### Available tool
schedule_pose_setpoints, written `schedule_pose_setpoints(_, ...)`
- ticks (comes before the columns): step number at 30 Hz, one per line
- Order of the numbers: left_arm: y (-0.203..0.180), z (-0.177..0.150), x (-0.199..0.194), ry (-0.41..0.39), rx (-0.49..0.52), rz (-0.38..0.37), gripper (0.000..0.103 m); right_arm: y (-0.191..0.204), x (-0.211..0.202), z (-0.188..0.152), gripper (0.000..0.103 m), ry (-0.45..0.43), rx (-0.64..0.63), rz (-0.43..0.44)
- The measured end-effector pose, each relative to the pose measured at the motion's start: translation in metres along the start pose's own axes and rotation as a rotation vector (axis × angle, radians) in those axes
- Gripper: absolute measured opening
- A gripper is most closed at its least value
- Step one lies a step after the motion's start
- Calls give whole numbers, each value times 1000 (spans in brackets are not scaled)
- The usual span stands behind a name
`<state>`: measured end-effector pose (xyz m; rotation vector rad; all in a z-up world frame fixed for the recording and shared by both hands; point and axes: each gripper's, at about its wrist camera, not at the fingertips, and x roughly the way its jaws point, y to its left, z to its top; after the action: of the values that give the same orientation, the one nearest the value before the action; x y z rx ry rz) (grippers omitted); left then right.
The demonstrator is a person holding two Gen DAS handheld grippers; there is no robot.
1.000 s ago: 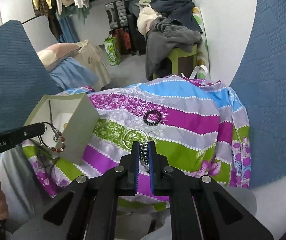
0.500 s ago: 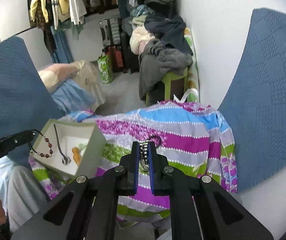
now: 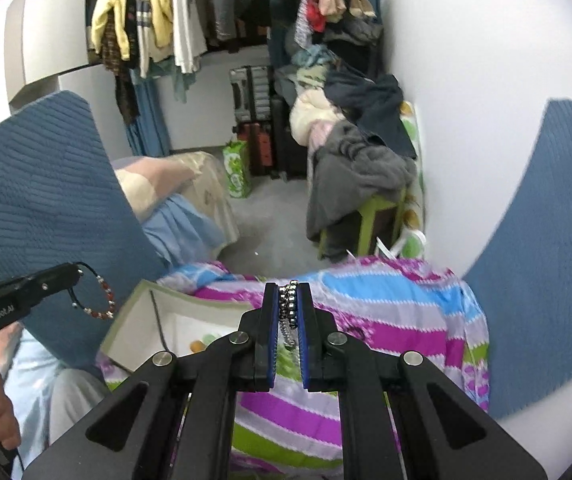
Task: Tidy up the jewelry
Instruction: 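Carry the red bead bracelet and silver chain over the white box and release them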
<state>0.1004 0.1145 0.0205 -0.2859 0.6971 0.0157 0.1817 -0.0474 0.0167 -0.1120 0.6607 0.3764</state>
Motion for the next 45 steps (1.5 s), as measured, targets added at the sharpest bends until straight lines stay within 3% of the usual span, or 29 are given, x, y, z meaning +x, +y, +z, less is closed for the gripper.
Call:
schedule_pose_setpoints(6,34,9,2,-5,-10,28,1,38,15,17,7,-18,-19,50)
schedule_pose_setpoints(12,68,5,24,28,-22,44,1,68,52,14,7,13,-33,73)
schedule_pose_setpoints(29,139,-49,125,230,-95,48,1,92,155,-59,7,259,2,82)
schedule_pose_setpoints(38,147,-81,166,340,-106,49,1,86,195,-100,7,393,23,81)
schedule_pose_setpoints(45,141,-87,182,374,-95,44,1,82,207,-118,8,456,43,104)
